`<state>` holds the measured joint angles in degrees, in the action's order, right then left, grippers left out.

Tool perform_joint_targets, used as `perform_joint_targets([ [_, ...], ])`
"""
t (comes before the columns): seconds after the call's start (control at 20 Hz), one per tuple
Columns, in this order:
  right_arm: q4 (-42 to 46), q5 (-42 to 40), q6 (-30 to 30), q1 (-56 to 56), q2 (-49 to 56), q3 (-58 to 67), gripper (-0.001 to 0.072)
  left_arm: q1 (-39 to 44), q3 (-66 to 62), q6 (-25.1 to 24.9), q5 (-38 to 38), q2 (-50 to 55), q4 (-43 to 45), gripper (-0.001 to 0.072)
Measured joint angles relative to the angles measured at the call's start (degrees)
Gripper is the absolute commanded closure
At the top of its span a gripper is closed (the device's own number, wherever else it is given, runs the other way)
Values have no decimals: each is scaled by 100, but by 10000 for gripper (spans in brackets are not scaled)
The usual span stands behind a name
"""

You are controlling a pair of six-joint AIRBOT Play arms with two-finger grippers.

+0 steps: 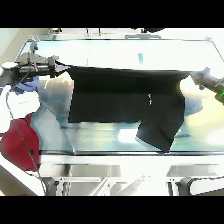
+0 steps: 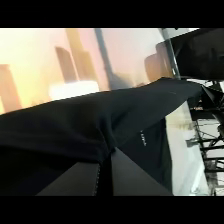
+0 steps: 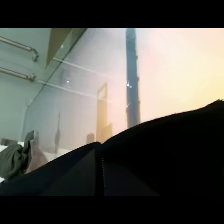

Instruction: Fold the shirts.

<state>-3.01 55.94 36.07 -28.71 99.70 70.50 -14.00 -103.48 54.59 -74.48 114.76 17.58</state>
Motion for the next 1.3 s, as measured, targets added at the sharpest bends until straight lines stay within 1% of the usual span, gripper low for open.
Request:
perform_joint_targets([
  [0.2,68,35,-57,13,426,313,689,24,-844,39,-13,671,205,687],
  [0.5,1259,24,208,17,564,417,690,175,-1279,238,87,977,1687,687],
  [0.85,1967,-160,400,17,586,428,689,505,-1340,293,348,1021,3042,685],
  [1.0,2092,-254,439,28,627,428,689,634,-1342,302,363,1021,3327,685],
  [1.25,2208,-474,442,155,776,428,689,750,-1154,304,437,1021,3495,685],
  [1.3,2208,-516,442,197,802,428,677,756,-1104,330,442,1023,3501,684],
])
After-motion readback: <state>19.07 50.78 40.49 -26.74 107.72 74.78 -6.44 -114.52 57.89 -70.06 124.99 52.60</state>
